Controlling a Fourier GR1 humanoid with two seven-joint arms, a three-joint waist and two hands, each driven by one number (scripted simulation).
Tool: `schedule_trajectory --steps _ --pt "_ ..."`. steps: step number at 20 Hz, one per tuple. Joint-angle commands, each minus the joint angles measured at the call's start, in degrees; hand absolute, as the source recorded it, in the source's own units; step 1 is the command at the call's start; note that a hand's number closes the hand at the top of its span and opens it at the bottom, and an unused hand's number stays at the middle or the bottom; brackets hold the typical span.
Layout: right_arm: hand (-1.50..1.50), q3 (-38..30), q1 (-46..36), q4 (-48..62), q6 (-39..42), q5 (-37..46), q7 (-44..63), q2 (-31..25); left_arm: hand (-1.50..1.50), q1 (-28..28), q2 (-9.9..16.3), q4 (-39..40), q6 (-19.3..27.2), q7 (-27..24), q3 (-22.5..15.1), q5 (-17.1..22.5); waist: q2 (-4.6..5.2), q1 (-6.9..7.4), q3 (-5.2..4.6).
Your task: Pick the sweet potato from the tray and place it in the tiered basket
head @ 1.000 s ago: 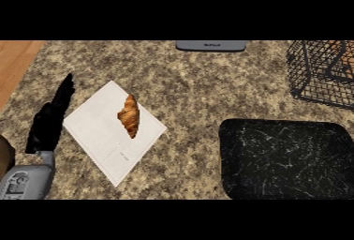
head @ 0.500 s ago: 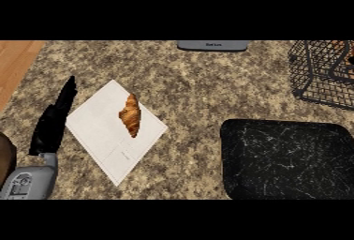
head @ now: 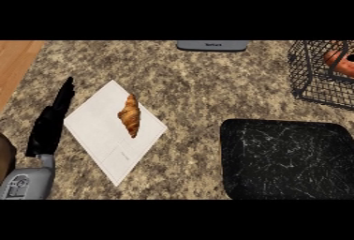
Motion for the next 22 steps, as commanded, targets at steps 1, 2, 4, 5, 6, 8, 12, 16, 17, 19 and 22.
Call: schedule_trajectory --steps 1,2,4,5,6,8,12,16,17,19,22 --pt "-1.50 -4.0 1.3 -1.3 -2.7 -3.5 -4.5 -1.7 0.00 -0.3 0.1 -0.1 -0.2 0.5 0.5 0.1 -0.15 -0.50 -0.01" --pt "-1.50 -4.3 -0.6 -1.1 -1.0 -3.5 -3.3 -4.4 0.00 0.6 1.9 -1.1 -2.3 0.5 2.2 2.1 -0.13 -0.06 -0.02" --pt "-1.50 -5.0 -0.6 -1.9 -0.3 -3.9 -3.1 -6.1 0.00 0.5 0.4 -0.3 -0.9 0.2 1.3 0.8 -0.28 -0.61 -0.06" --pt "-1.50 -4.5 -2.3 -2.6 -0.5 -3.4 1.3 -6.5 0.00 2.3 1.1 -0.9 -0.8 -0.9 2.0 0.6 -0.51 -0.74 -0.11" --pt "-1.50 -5.1 -2.2 -3.7 0.6 -4.2 1.7 -7.4 0.00 0.1 -1.9 -1.6 2.0 2.7 -0.7 -1.7 -0.70 -1.48 -0.11" --pt "-1.50 -6.2 -1.5 -1.7 2.1 -4.8 3.6 -9.6 0.00 3.7 -1.2 -3.2 0.9 0.1 -0.4 -1.4 -0.47 -0.74 -0.09" --pt "-1.50 -10.9 3.1 0.3 8.7 -9.9 2.3 -13.4 0.00 -0.8 0.8 0.1 -0.6 1.3 2.5 0.4 -0.53 -1.90 -0.07" --pt "-1.50 -13.6 9.4 -0.1 15.7 -13.1 -1.7 -18.8 0.00 -0.8 -0.8 3.0 0.6 0.0 1.6 -1.0 -0.67 -2.76 -0.10" --pt "-1.50 -14.1 10.9 -0.5 17.8 -13.8 -2.1 -20.7 0.00 2.8 -0.3 -0.7 0.4 -0.7 2.2 -0.5 -0.83 -2.28 -0.10" --pt "-1.50 -16.0 14.7 0.3 19.9 -15.5 -5.5 -23.7 0.00 5.3 0.2 -1.8 -0.7 -2.5 1.8 -0.4 -0.84 -2.17 -0.08" --pt "-1.50 -19.7 20.5 1.2 23.1 -19.4 -12.0 -25.7 0.00 4.0 0.0 -2.6 -0.2 0.3 2.1 -0.8 -0.80 -2.36 -0.04"
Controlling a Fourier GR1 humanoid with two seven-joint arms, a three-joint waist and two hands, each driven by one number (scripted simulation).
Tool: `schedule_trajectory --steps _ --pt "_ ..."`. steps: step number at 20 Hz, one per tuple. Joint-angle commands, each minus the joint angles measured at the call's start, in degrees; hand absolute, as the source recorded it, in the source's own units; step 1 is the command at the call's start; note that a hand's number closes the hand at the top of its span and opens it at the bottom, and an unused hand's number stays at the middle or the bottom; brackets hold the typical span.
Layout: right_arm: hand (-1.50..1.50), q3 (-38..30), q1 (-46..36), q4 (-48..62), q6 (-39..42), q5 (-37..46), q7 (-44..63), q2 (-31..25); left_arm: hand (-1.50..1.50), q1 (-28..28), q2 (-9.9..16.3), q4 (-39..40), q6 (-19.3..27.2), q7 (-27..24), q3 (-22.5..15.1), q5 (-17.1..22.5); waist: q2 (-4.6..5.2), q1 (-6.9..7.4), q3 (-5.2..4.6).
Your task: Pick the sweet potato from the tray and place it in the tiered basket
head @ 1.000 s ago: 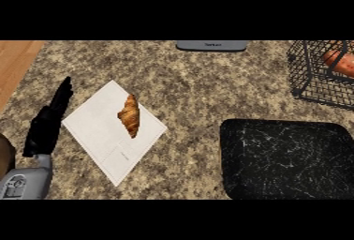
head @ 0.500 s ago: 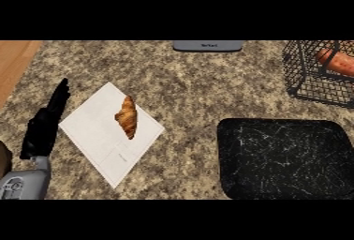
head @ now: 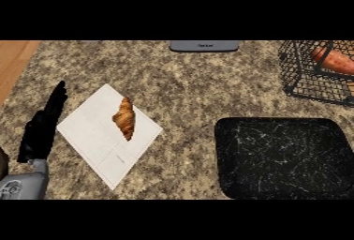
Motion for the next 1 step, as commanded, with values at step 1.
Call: schedule_trajectory --steps 1 --pt "-1.50 -4.6 8.3 1.8 4.2 -4.7 -7.3 -2.7 0.00 1.1 0.3 -2.1 -0.9 1.0 0.3 0.5 0.05 0.16 0.05"
